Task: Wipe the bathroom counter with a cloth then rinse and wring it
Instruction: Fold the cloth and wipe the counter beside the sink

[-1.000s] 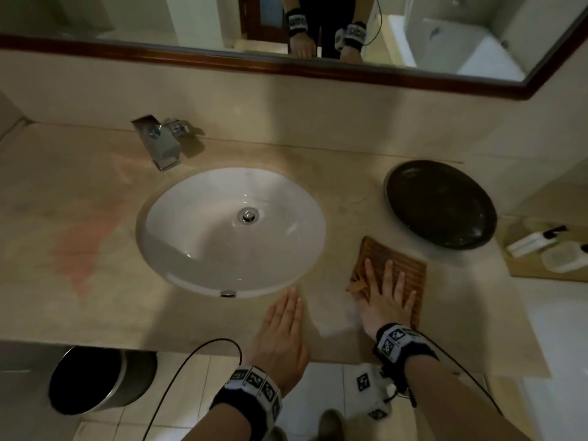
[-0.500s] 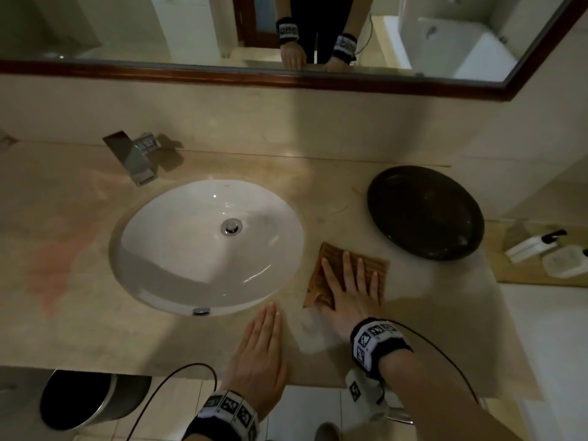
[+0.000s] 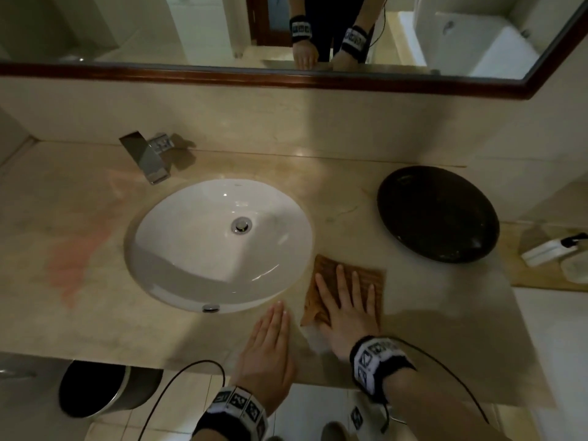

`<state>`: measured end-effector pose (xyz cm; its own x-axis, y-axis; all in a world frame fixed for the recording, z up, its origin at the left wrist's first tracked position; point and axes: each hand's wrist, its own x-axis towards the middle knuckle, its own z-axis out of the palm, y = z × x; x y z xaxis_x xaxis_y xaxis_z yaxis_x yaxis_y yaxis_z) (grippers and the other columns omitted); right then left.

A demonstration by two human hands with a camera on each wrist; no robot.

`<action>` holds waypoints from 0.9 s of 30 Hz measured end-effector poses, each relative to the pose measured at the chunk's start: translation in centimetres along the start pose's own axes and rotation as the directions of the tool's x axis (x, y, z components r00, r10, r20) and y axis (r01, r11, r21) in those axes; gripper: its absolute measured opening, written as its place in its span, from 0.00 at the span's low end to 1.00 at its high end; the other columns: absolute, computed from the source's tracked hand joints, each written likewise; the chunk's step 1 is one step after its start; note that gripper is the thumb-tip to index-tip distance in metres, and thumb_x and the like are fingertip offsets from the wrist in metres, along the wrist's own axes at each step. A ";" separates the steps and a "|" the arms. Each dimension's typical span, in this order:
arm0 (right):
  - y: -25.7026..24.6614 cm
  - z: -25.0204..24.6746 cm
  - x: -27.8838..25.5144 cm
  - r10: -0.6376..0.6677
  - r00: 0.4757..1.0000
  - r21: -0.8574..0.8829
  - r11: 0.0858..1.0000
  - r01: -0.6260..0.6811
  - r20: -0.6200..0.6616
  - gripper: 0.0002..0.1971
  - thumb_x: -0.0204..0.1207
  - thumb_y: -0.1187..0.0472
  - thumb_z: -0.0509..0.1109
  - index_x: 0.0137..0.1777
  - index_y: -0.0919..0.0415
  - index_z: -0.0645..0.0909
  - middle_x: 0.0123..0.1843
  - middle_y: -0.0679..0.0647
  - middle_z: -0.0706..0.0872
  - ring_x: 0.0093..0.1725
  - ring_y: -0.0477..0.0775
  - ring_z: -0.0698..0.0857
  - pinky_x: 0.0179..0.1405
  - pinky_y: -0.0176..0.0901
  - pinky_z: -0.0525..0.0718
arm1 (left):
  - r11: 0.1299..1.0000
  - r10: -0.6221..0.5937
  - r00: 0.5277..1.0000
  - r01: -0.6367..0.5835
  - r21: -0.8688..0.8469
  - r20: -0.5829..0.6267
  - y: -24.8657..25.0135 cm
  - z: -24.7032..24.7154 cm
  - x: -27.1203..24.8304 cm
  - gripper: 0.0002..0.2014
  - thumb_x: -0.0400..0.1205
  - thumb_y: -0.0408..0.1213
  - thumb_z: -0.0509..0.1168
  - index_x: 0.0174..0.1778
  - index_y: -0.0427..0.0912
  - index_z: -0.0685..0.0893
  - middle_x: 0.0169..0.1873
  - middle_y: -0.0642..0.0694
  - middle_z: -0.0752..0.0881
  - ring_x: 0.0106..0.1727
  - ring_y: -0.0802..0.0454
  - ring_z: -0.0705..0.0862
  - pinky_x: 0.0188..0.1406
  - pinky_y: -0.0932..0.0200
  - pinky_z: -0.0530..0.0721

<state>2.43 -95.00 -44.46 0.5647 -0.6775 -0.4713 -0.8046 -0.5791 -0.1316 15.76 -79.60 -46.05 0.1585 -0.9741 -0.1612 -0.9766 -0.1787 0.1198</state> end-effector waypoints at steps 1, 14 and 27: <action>0.4 0.7 -1.3 -0.037 0.999 0.009 0.999 0.037 0.032 0.39 0.73 0.29 0.39 0.73 0.34 0.16 0.80 0.53 0.19 0.81 0.62 0.26 0.75 0.67 0.26 | 1.000 -0.001 1.000 0.001 0.002 0.000 0.0 0.0 0.0 0.32 0.81 0.49 0.54 0.78 0.32 0.67 0.79 0.36 0.65 0.79 0.41 0.66 0.74 0.51 0.55; 0.5 0.6 -0.4 0.323 0.945 0.199 0.931 -0.307 -0.057 0.36 0.80 0.32 0.43 0.80 0.38 0.26 0.83 0.55 0.24 0.82 0.67 0.30 0.77 0.72 0.30 | 1.000 0.000 0.995 0.001 -0.004 0.097 0.0 -1.3 0.3 0.34 0.75 0.48 0.54 0.74 0.31 0.74 0.75 0.35 0.73 0.77 0.44 0.65 0.75 0.56 0.48; 6.6 3.3 -5.9 0.437 0.892 0.174 0.893 -0.415 -0.118 0.35 0.79 0.31 0.42 0.79 0.33 0.28 0.85 0.50 0.30 0.84 0.62 0.37 0.81 0.68 0.40 | 1.000 0.028 1.000 -0.028 -0.012 0.003 -0.4 -1.1 0.2 0.34 0.74 0.46 0.52 0.73 0.29 0.74 0.73 0.33 0.74 0.73 0.41 0.75 0.78 0.49 0.67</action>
<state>-6.82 -93.35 -45.39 0.1737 -0.9106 -0.3751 -0.9848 -0.1572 -0.0743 16.33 -79.85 -45.10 0.1309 -0.9783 -0.1608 -0.9789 -0.1532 0.1355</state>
